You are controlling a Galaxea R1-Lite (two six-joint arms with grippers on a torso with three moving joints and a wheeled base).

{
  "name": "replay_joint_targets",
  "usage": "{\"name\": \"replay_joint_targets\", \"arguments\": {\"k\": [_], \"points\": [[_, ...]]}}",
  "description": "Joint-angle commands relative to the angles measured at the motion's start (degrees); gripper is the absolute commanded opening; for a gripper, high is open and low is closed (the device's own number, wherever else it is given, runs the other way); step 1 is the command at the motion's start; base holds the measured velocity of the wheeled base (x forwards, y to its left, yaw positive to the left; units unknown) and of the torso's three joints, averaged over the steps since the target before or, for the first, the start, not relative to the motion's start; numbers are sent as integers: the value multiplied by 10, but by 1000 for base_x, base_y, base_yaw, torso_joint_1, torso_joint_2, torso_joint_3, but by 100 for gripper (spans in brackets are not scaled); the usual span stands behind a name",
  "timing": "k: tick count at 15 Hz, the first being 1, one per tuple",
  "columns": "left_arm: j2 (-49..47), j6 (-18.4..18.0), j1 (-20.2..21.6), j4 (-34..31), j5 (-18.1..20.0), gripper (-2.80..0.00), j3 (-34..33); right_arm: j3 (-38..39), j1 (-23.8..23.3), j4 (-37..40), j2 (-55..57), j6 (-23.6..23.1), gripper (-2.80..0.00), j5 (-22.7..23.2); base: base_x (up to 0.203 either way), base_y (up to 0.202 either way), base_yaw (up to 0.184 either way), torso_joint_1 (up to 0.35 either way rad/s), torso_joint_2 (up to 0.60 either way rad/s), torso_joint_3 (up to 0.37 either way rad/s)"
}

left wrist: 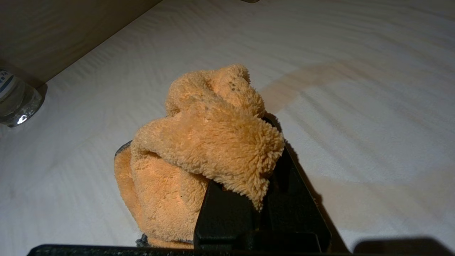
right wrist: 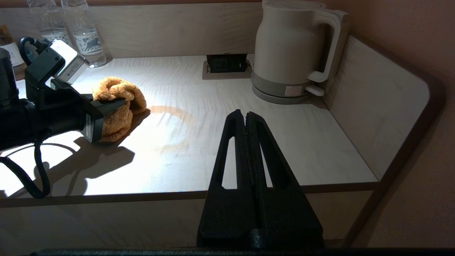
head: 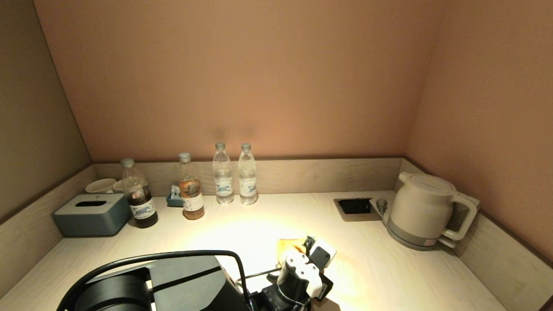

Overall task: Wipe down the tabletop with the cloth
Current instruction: Sweep the stains on the table

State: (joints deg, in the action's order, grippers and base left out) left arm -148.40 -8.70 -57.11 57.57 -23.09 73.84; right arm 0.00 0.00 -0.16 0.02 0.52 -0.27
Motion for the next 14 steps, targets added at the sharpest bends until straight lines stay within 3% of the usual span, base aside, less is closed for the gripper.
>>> {"name": "replay_joint_targets", "arguments": {"k": [1,14], "points": [[-3,-1,0,2,-2,-280,3,0,0,0,0,0,-280,0,0,0,0,0,0,0],[-7,-3,9,4,-9,-280,-4,0,0,0,0,0,-280,0,0,0,0,0,0,0]]}}
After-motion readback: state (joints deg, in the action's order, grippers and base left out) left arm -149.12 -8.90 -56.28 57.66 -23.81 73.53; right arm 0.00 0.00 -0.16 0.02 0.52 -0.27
